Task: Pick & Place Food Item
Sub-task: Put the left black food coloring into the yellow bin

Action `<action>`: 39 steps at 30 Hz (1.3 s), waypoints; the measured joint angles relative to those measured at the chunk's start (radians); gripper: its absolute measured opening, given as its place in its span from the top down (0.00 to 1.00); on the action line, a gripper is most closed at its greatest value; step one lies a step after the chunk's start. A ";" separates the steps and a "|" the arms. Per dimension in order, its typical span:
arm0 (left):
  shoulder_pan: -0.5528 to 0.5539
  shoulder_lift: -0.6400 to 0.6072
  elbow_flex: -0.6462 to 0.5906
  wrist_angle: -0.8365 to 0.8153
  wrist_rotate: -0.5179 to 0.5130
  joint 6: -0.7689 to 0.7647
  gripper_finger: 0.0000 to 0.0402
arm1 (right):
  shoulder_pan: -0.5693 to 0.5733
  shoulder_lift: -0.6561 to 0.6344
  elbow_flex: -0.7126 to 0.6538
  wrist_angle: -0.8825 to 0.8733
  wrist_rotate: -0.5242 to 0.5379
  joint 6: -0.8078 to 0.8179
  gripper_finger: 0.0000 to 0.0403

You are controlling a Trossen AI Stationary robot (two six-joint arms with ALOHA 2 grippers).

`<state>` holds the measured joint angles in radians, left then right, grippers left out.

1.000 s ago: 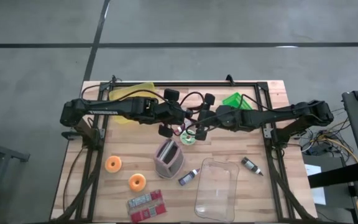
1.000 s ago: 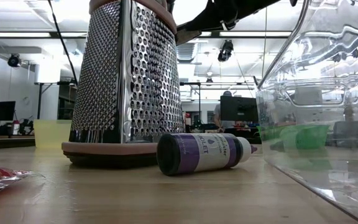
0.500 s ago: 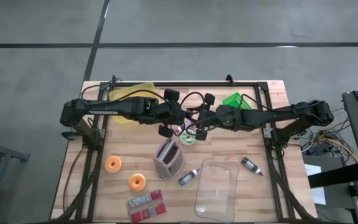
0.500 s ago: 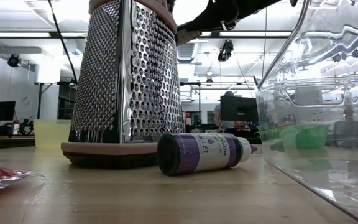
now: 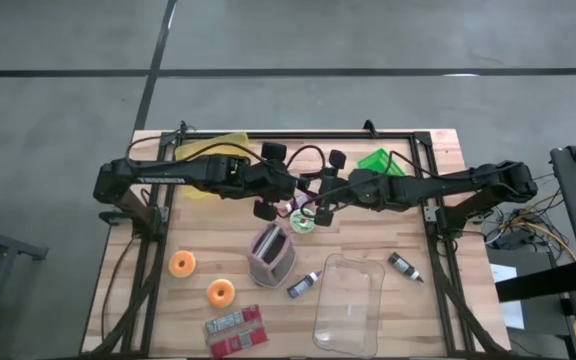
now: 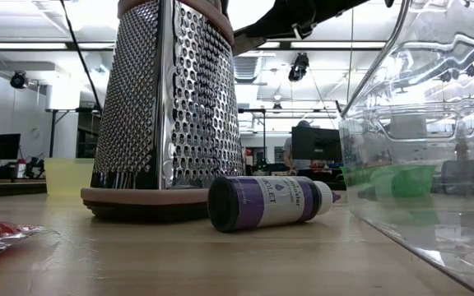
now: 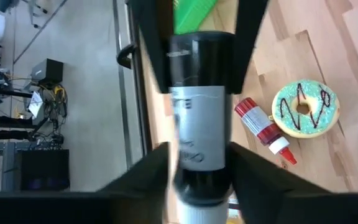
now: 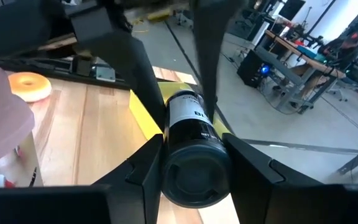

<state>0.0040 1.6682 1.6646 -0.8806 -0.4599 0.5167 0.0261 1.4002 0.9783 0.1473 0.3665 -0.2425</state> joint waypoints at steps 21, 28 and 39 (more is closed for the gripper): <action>-0.005 -0.290 -0.110 0.150 0.107 -0.126 0.29 | 0.016 -0.096 -0.215 0.490 0.074 -0.074 0.67; -0.004 -0.473 -0.467 0.708 0.287 -0.071 0.29 | 0.016 -0.171 -0.463 1.054 -0.100 -0.104 0.68; 0.044 -0.464 -0.877 1.625 0.556 -0.121 0.29 | -0.008 -0.106 -0.482 1.321 -0.351 -0.052 0.68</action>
<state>0.0476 1.2040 0.7876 0.7440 0.0961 0.3952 0.0181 1.2941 0.4962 1.4686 0.0159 -0.2949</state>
